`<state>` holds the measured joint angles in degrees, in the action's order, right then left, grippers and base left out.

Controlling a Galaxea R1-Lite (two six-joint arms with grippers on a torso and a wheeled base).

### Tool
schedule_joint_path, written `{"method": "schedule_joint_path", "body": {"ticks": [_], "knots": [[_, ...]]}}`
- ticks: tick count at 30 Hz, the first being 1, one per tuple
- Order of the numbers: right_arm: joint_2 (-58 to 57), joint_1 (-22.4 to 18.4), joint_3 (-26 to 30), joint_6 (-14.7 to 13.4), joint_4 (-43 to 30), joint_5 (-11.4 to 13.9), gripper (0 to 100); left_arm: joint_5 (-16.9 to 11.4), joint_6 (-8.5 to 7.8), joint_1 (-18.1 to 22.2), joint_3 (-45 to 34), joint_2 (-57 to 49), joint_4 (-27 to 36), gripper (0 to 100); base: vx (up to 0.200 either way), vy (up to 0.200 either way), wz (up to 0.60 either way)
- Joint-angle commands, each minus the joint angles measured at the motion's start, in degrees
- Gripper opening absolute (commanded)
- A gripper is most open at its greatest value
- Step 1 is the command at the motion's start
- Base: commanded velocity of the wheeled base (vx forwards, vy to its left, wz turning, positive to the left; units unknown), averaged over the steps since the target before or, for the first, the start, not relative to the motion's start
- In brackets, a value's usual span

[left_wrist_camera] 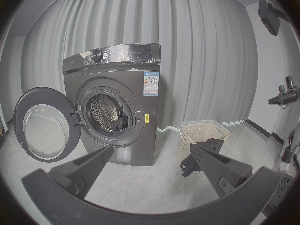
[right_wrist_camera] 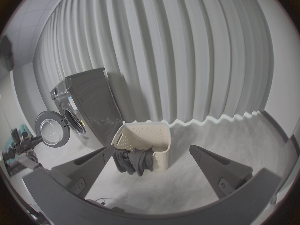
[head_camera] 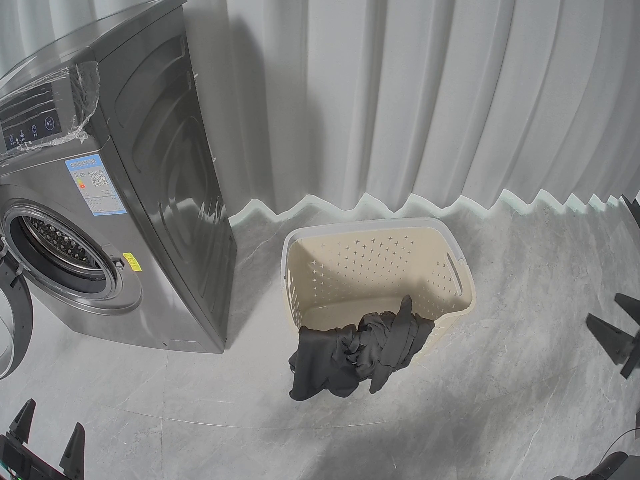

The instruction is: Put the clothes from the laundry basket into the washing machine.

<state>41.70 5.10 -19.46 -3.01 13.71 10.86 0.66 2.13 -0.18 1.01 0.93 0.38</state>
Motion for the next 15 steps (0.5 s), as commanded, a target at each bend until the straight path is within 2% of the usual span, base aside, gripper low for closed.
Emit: {"method": "schedule_joint_path", "body": {"ticks": [1,5,9,15], "knots": [[29.05,17.4,-2.25,-9.91,10.98,-7.08,100,-0.04,0.06,0.01,-0.92,-0.84,0.06,100,0.0,0.0,0.0],[33.53,21.71,-4.27,-12.11,11.16,-12.0,100,-0.04,0.06,0.01,-0.84,-0.84,-0.03,100,0.0,0.0,0.0],[36.34,21.8,-5.07,-12.02,12.04,-12.44,100,-0.04,0.06,0.01,-0.92,-0.84,-0.03,100,0.0,0.0,0.0],[46.27,21.45,-5.77,-12.37,18.37,-12.71,100,-0.04,0.15,0.01,-0.92,-0.84,-0.03,100,0.0,0.0,0.0]]}}
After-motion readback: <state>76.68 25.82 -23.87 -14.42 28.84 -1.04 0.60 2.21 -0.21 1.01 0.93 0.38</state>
